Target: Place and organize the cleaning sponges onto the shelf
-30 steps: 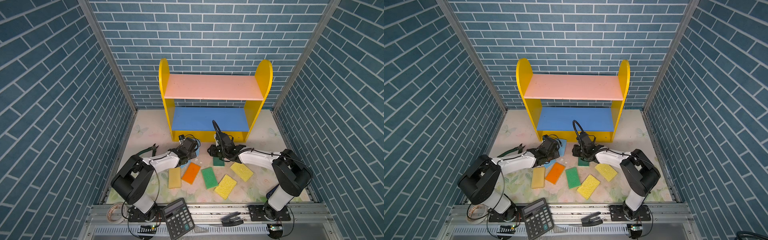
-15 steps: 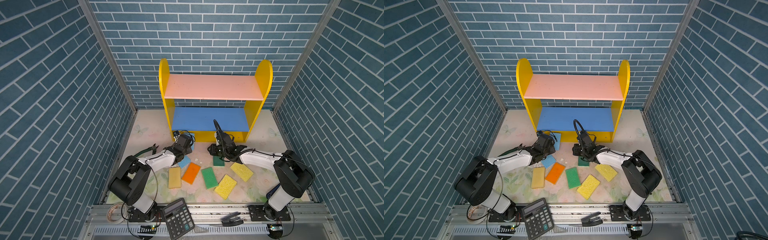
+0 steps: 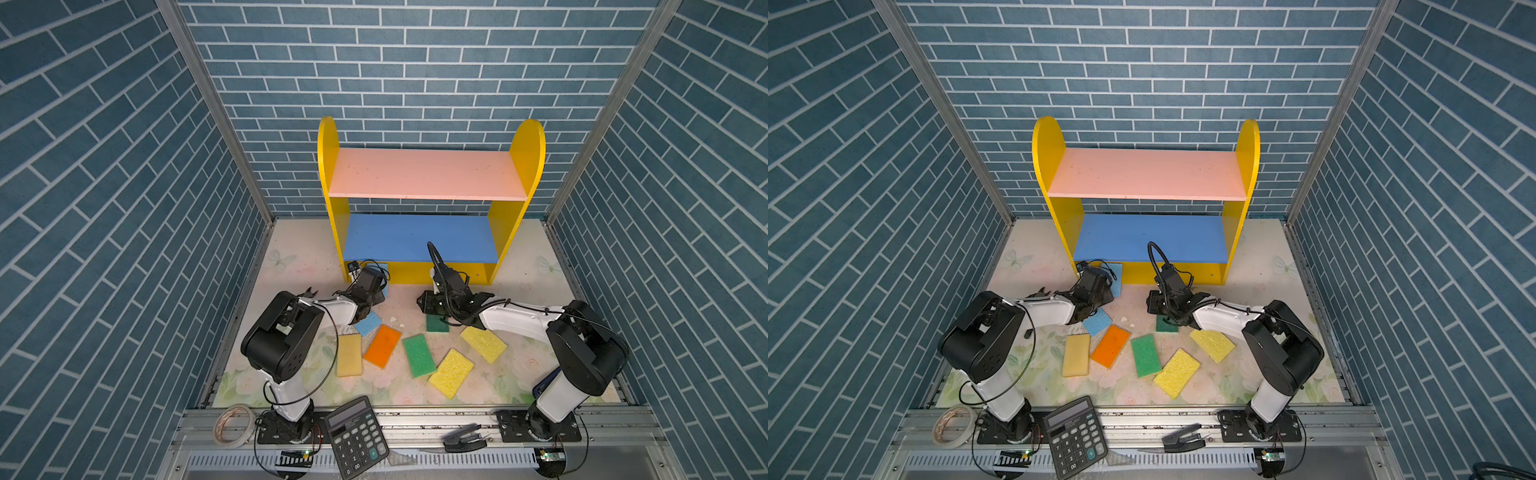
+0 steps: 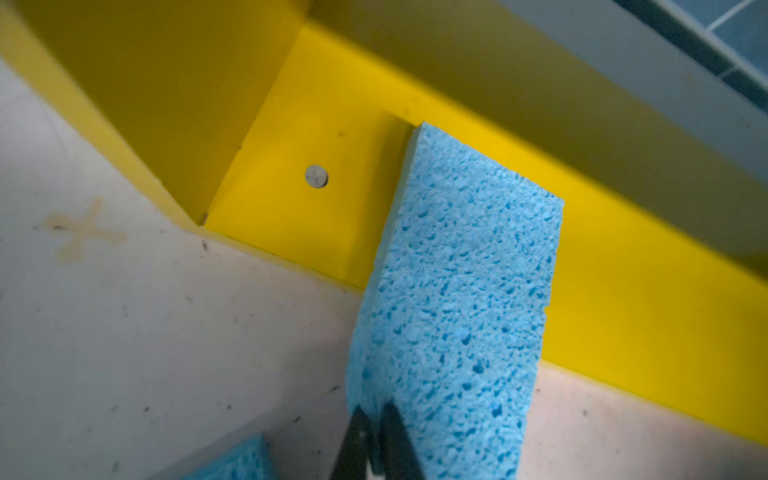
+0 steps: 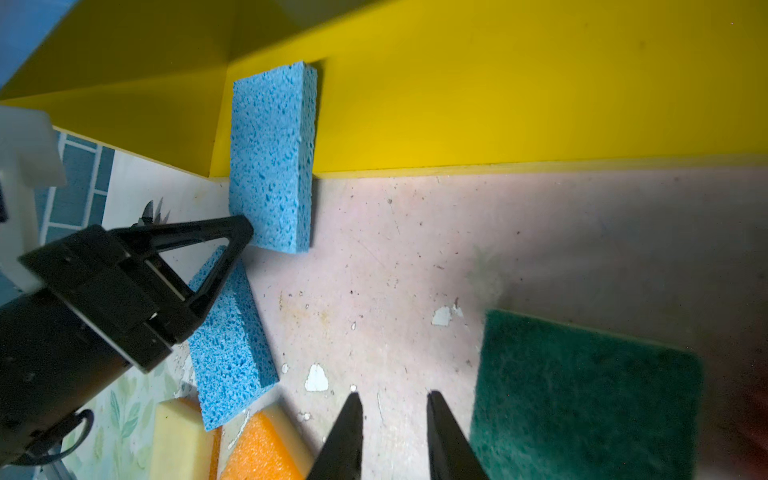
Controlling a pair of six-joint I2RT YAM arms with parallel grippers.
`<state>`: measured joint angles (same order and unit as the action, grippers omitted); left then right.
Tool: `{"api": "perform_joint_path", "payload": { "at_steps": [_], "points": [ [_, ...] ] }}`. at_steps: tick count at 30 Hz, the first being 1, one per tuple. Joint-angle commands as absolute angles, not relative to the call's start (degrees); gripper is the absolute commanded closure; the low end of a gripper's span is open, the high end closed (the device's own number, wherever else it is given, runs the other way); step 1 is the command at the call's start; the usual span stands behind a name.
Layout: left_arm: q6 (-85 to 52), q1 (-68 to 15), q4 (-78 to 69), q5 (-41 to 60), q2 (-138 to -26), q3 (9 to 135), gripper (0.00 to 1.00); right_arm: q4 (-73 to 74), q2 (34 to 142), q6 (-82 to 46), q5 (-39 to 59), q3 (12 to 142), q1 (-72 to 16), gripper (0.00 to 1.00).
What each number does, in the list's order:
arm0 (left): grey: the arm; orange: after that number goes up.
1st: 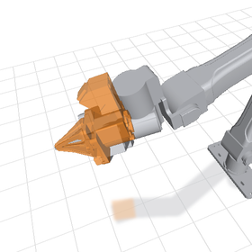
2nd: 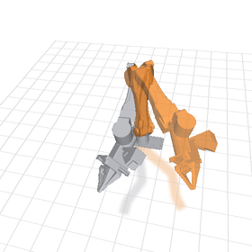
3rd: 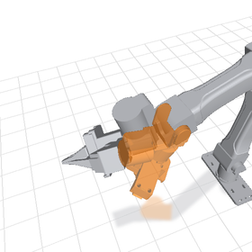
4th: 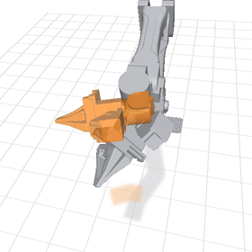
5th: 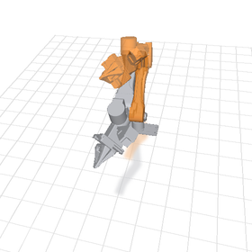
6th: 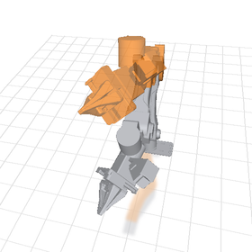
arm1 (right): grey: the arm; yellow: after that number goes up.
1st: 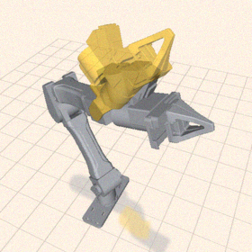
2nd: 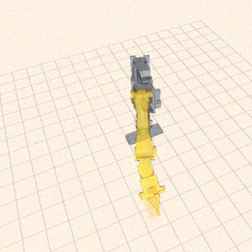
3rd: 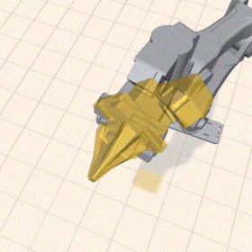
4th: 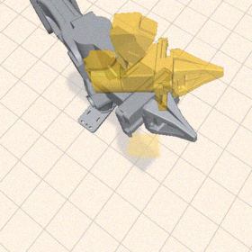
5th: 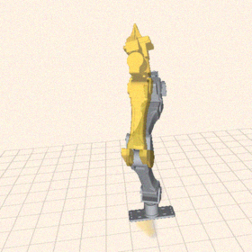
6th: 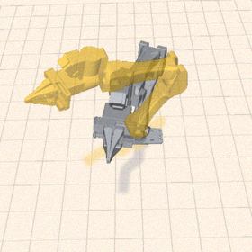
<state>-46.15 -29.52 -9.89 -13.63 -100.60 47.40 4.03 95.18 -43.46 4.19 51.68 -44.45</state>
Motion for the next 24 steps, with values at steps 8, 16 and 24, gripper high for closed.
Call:
{"api": "perform_joint_path", "payload": {
  "at_steps": [8,16,24],
  "points": [
    [-47.6,-29.2,-13.0,-12.5,-97.6,44.6,0.62,3.1,94.5,-39.4,3.7,52.3,-45.8,0.82],
    [-48.1,-29.2,-8.1,-13.5,-86.4,37.8,0.60,-0.4,99.3,-26.2,-0.5,59.3,-52.5,0.98],
    [-50.0,-29.5,3.2,-16.8,-69.8,31.5,0.50,0.3,106.6,-18.1,-0.3,65.0,-54.2,1.00]
  ]
}}
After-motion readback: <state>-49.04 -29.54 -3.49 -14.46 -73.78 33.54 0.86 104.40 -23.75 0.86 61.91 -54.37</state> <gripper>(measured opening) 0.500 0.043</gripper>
